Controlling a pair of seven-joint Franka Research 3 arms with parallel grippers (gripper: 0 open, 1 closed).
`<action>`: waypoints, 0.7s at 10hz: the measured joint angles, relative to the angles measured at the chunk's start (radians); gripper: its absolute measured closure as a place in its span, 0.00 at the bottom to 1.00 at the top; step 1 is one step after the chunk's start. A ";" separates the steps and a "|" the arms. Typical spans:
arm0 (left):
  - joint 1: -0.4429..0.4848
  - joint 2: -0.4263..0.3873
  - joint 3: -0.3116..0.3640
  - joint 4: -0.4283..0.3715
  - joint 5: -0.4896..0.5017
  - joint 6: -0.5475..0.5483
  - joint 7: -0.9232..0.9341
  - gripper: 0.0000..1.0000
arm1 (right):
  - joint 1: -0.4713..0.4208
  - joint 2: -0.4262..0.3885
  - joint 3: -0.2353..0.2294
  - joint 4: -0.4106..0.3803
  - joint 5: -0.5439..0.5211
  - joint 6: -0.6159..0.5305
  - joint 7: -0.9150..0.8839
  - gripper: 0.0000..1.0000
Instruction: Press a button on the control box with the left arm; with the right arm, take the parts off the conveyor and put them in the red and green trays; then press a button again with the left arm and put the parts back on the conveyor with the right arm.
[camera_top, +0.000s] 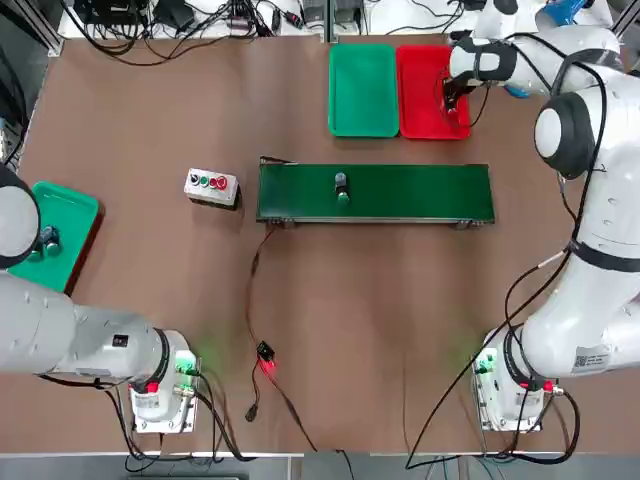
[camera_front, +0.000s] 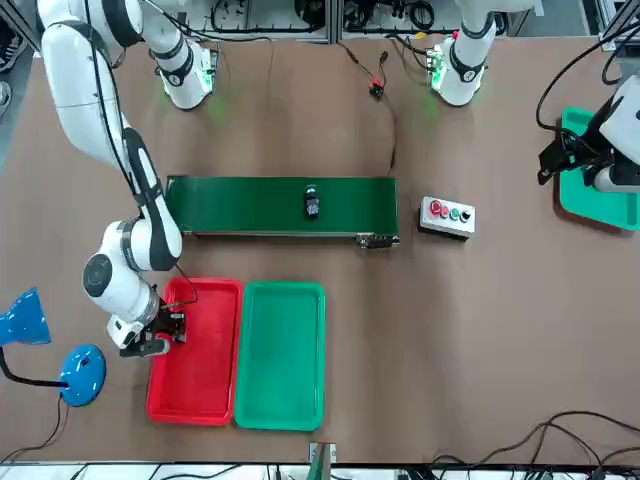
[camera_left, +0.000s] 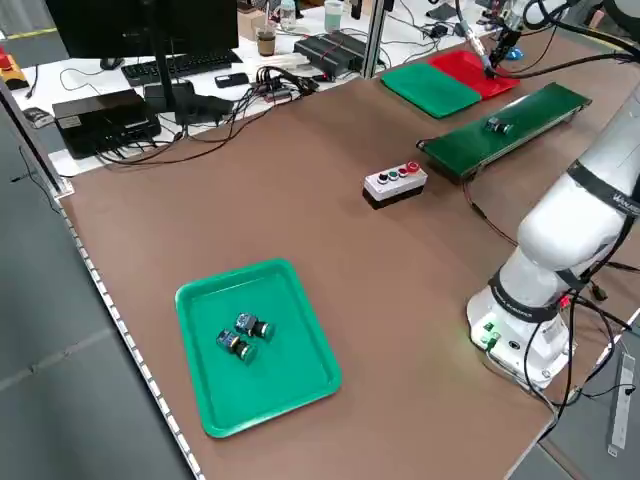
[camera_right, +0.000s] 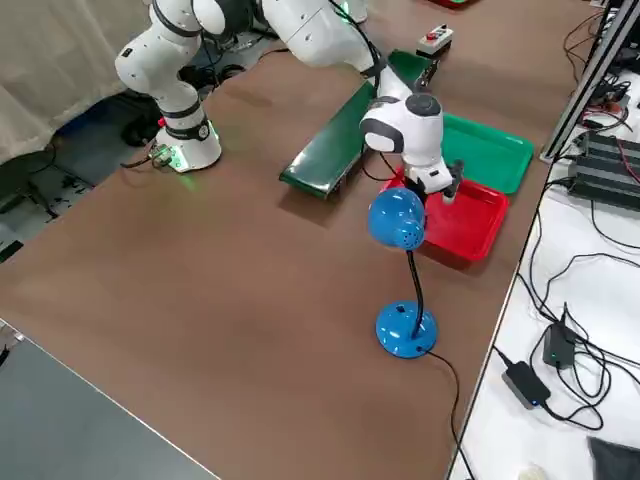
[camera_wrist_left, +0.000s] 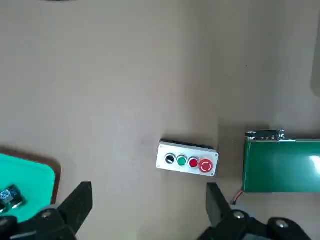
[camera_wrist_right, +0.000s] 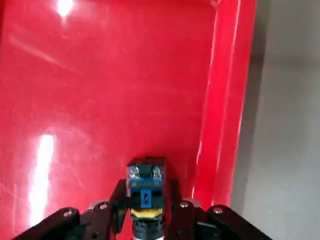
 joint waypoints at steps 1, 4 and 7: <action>0.000 0.000 0.000 0.000 0.000 0.000 0.000 0.00 | -0.003 0.000 -0.001 0.021 0.000 0.000 -0.003 0.43; 0.000 0.000 0.000 0.001 0.000 0.000 0.000 0.00 | 0.000 -0.012 0.004 0.063 0.000 -0.049 -0.005 0.05; 0.000 0.000 0.000 0.001 0.000 0.000 0.000 0.00 | 0.060 -0.133 0.018 0.084 0.000 -0.346 -0.007 0.01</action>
